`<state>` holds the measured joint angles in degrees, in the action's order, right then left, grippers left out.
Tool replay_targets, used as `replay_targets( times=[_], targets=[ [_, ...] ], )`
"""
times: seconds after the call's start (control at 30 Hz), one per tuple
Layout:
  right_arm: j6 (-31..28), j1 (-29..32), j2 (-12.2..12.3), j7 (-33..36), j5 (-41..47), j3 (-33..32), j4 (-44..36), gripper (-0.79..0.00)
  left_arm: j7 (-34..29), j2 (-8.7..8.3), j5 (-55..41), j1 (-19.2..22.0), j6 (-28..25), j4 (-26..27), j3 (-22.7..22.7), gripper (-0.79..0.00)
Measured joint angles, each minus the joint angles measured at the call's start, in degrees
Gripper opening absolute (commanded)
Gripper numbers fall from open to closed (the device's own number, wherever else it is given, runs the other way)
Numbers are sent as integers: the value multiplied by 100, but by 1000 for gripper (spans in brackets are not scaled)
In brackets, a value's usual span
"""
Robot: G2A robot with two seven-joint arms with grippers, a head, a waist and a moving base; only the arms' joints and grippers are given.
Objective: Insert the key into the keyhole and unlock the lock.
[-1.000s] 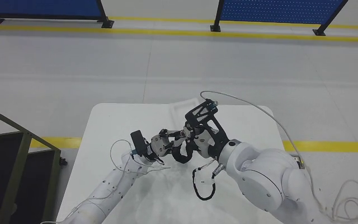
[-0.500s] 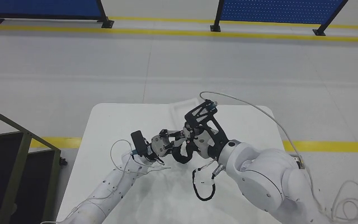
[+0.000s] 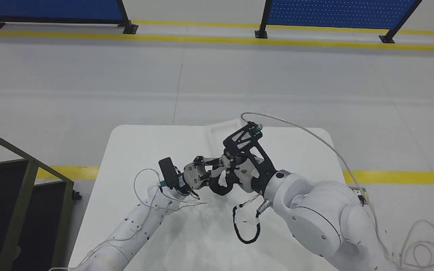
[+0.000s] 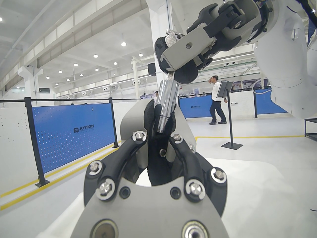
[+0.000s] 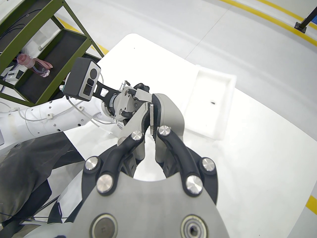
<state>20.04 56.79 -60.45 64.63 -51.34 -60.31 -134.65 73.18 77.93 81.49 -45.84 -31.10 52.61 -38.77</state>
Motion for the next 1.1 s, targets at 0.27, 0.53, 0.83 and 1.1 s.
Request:
replay_targets(
  times=[0.27, 0.53, 0.83, 1.1],
  targets=[
    [-118, -18, -35, 90, -101, 47, 0, -785, -51, -8, -6, 10, -50, 34, 12, -785],
    [-176, -95, -71, 269, -215, 59, 0, -785, -55, -18, 3, 17, -55, 42, 22, -785],
    [-165, -88, -111, 344, -321, 63, 0, -785, -48, -27, -29, -3, -48, 40, 24, -785],
    [-207, -56, -143, 389, -365, 51, 0, -785, -52, -39, -41, -11, -52, 50, 26, -785]
  ],
)
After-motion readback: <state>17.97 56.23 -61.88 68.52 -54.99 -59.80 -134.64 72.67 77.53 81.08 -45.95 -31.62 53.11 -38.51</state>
